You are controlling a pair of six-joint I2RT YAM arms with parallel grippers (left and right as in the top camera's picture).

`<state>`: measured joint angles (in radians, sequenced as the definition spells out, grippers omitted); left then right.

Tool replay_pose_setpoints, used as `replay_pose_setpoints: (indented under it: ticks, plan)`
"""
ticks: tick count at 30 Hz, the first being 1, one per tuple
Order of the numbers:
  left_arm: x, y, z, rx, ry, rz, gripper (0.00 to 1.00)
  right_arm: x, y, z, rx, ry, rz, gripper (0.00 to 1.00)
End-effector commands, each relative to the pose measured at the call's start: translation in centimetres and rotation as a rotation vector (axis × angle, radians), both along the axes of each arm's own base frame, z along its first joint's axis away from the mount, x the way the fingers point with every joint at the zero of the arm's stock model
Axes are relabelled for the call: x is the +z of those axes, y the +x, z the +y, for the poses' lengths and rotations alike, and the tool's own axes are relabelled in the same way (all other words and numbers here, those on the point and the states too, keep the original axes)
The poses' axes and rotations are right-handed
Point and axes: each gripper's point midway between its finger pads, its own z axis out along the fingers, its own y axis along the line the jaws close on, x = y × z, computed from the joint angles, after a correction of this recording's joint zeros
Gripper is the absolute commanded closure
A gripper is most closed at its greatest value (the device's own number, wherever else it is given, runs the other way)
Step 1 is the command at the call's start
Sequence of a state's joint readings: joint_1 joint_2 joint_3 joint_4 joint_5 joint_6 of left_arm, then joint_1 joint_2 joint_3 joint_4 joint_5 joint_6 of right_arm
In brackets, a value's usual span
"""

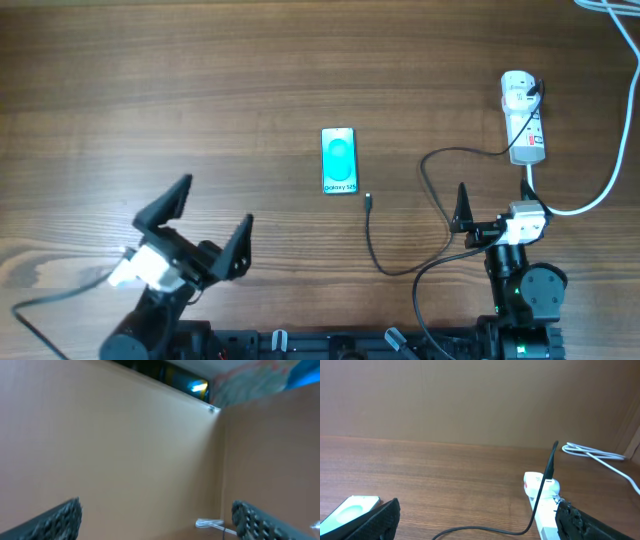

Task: Plug charger to phone and switch on socket
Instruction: 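Move the left gripper over the Galaxy phone and lower it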

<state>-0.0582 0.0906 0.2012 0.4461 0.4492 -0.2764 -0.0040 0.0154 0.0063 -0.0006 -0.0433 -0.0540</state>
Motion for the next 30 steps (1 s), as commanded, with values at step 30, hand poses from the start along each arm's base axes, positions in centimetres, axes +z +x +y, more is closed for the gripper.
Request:
replay_pose_setpoints:
  ticks: [30]
  plan:
    - [-2.7,13.5,-6.4,0.021,0.237,1.305,0.01,0.1,0.0,-0.3,-0.015,0.003,-0.008,0.00]
